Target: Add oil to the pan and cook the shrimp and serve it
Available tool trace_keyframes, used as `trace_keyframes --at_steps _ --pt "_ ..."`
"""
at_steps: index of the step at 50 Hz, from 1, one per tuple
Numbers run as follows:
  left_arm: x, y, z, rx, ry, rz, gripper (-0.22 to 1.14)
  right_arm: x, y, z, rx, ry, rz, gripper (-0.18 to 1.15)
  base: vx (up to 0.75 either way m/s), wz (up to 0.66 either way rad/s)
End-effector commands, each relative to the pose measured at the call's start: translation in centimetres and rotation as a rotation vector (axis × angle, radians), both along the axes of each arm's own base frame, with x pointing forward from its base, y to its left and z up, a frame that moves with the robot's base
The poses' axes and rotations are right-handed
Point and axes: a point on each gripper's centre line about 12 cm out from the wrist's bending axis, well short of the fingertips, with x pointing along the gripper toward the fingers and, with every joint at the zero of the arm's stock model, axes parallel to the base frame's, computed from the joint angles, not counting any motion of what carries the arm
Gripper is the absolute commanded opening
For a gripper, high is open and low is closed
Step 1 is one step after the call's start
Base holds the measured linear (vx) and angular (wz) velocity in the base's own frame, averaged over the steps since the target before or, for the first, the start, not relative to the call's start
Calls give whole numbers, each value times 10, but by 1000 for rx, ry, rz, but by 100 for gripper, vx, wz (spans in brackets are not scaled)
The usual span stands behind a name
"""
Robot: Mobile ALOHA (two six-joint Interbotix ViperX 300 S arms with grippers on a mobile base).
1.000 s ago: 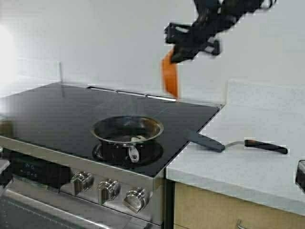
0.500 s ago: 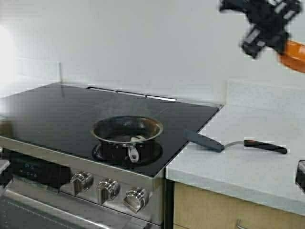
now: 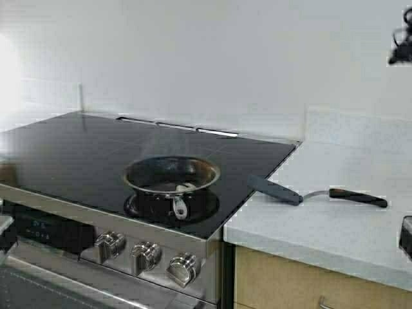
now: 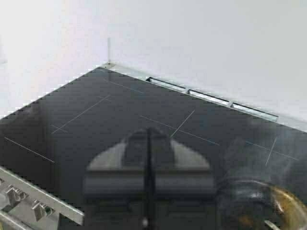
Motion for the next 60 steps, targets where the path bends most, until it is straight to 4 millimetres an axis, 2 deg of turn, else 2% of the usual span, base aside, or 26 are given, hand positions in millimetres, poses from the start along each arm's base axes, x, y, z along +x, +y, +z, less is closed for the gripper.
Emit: trace_keyframes --at_steps 1,9,21,32,47,50,53,60 --pt "2 0 3 0 -5 1 3 15 -10 -6 28 -28 -1 6 0 0" --pt "2 0 2 1 -2 1 3 29 -23 -23 30 -15 -11 6 0 0" --pt "3 0 0 8 8 1 3 53 -38 -57 39 8 7 6 0 0" --pt "3 0 -2 11 14 1 3 58 -49 -98 35 88 22 6 0 0" --pt "5 0 -4 11 27 0 3 63 -49 -112 61 92 42 8 0 0" --pt "5 0 -4 10 27 1 3 63 -50 -111 77 75 28 13 0 0" --pt "5 0 -4 10 27 1 3 64 -50 -111 110 53 17 26 0 0" --pt "5 0 -4 10 27 1 3 65 -54 -106 205 -1 -49 73 0 0"
